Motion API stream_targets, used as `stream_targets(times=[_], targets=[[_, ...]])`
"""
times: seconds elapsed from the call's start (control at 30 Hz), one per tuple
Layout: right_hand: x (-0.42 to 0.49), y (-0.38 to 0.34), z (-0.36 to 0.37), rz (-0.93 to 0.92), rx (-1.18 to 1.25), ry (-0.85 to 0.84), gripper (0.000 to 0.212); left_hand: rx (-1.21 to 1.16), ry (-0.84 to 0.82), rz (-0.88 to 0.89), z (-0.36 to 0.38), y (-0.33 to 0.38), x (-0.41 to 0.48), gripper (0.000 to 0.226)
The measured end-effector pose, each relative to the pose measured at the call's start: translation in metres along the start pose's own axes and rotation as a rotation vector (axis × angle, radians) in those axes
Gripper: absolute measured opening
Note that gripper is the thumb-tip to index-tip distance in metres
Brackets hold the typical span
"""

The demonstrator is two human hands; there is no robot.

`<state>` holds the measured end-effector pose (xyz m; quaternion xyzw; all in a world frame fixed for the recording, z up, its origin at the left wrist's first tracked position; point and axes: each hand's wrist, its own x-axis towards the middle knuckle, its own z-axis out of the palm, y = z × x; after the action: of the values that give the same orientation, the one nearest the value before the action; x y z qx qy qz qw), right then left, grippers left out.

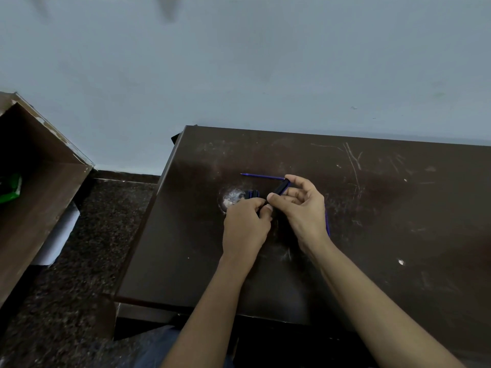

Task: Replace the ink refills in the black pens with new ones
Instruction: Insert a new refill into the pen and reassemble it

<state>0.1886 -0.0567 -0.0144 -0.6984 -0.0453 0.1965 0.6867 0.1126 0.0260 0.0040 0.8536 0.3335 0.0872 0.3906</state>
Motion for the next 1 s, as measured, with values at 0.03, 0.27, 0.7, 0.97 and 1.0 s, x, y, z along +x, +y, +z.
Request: stream_targets(times=[0.03,0.27,0.7,0.97,1.0], targets=[[-0.001,0.000,0.000,0.002,-0.002,0.006,0.050,0.001,0.001,-0.004,0.001,-0.002,0.000,0.019],[-0.002,-0.001,-0.004,-0.016,-0.133,0.026,0.046,-0.023,-0.021,-0.043,0.010,-0.005,-0.007,0.015],[0.005,0.001,-0.012,-0.081,-0.450,-0.036,0.054,0.090,-0.071,0.002,0.027,0.009,-0.006,0.029],[0.013,0.015,-0.021,-0.057,-0.620,-0.078,0.057,0.143,-0.206,0.010,0.027,0.005,-0.007,0.026],[0.013,0.018,-0.022,-0.069,-0.659,-0.083,0.056,0.150,-0.224,0.020,0.027,0.006,-0.007,0.026]])
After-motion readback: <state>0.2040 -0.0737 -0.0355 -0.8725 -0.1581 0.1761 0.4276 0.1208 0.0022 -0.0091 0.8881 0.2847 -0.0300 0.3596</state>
